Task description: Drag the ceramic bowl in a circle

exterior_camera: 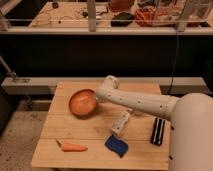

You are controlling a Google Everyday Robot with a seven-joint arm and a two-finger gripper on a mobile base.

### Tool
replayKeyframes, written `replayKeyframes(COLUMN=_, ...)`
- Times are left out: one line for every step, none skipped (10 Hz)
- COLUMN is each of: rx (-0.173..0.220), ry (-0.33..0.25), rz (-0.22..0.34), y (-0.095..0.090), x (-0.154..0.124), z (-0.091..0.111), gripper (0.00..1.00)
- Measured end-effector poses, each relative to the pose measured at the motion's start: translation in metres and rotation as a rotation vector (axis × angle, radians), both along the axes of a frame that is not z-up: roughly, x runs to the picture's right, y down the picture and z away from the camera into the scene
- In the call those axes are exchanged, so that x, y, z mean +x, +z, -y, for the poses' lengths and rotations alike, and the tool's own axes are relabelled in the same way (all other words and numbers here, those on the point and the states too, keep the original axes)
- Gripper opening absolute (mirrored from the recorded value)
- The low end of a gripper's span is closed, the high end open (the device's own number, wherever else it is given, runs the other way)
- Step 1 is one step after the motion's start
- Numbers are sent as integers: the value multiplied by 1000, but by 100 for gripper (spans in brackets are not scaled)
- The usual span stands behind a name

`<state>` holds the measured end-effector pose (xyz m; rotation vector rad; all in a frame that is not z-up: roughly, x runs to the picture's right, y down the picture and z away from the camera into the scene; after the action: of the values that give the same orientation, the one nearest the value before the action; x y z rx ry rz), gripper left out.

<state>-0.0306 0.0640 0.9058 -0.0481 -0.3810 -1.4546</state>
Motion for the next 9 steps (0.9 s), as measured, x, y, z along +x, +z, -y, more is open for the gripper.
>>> replayKeyframes(rx=-3, ry=29, rz=-17, y=-5, x=17, z=-7, gripper=0)
replayKeyframes(rx=-4, ry=43, rz=-27, y=-10, x=28, z=-15, gripper=0)
replayKeyframes(rx=-6, ry=53, rz=-39, y=-23, x=42, z=-32, gripper=0)
replayKeyframes(rx=-10, ry=56, rz=-44, y=-37, x=48, z=-51, gripper=0)
replayKeyframes(rx=-13, ry=56, rz=-49, y=-52, x=55, z=-70, gripper=0)
replayKeyframes(rx=-17, ry=53, rz=-56, y=-67, x=61, z=-88, gripper=0)
replayKeyframes(rx=-20, ry=45, rz=-58, y=-81, x=62, z=-105, gripper=0)
replayKeyframes(rx=-22, ry=23, rz=-57, y=-95, x=60, z=-121, gripper=0)
replayKeyframes(rx=-26, ry=-14, rz=-55, y=-107, x=53, z=-135, gripper=0)
